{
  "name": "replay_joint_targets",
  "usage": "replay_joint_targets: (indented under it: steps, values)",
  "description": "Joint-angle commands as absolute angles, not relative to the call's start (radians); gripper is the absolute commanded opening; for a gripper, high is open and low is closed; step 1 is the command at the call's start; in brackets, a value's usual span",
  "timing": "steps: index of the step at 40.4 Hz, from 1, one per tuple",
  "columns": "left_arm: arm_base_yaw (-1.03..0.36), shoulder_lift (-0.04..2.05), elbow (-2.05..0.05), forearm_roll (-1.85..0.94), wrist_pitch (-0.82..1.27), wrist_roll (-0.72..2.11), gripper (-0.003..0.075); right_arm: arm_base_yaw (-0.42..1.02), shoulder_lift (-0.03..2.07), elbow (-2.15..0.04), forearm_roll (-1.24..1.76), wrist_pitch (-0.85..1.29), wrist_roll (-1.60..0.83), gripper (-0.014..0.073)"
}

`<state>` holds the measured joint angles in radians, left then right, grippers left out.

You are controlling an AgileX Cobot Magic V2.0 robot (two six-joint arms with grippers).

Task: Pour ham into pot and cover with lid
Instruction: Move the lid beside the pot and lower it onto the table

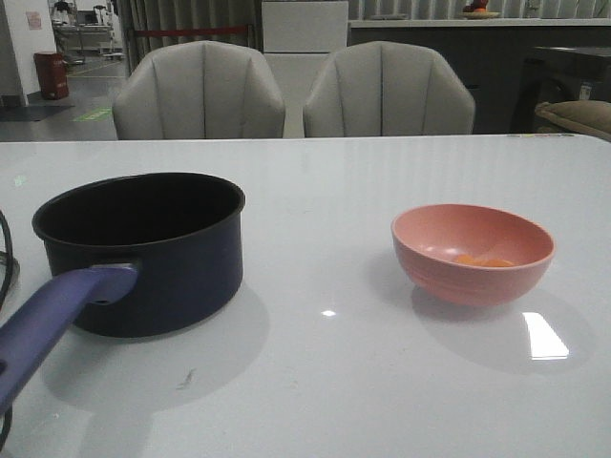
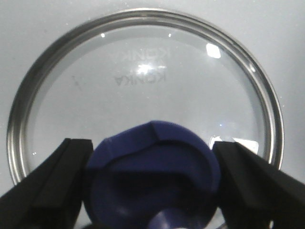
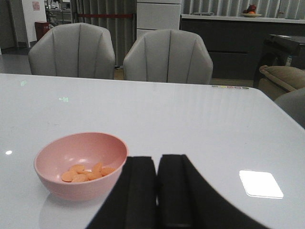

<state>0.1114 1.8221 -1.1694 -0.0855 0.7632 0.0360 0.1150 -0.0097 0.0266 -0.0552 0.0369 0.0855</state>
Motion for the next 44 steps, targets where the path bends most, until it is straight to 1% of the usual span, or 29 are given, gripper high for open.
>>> replay_joint_targets:
  steps: [1, 11, 20, 32, 36, 44]
  values:
    - [0.108, 1.790, -1.197, -0.082, 0.749, 0.039, 0.0603, 0.108, -0.031, 0.022, -0.064, -0.049, 0.078, 0.0146]
    - [0.108, 1.775, -1.282, -0.075, 0.870, 0.039, 0.0603, 0.108, -0.031, 0.022, -0.064, -0.049, 0.078, 0.0146]
    - [0.084, 1.655, -1.293, -0.082, 0.863, 0.039, 0.0603, 0.108, -0.031, 0.022, -0.064, -0.049, 0.078, 0.0146]
    - [-0.038, 1.402, -1.271, -0.084, 0.770, 0.040, 0.0603, 0.108, -0.031, 0.022, -0.064, -0.049, 0.078, 0.0146]
    - [-0.072, 1.296, -1.223, -0.084, 0.721, 0.040, 0.0603, 0.108, -0.031, 0.022, -0.064, -0.049, 0.078, 0.0146]
    - [-0.098, 1.066, -1.057, -0.091, 0.602, 0.040, 0.0603, 0.108, -0.031, 0.022, -0.064, -0.049, 0.078, 0.0146]
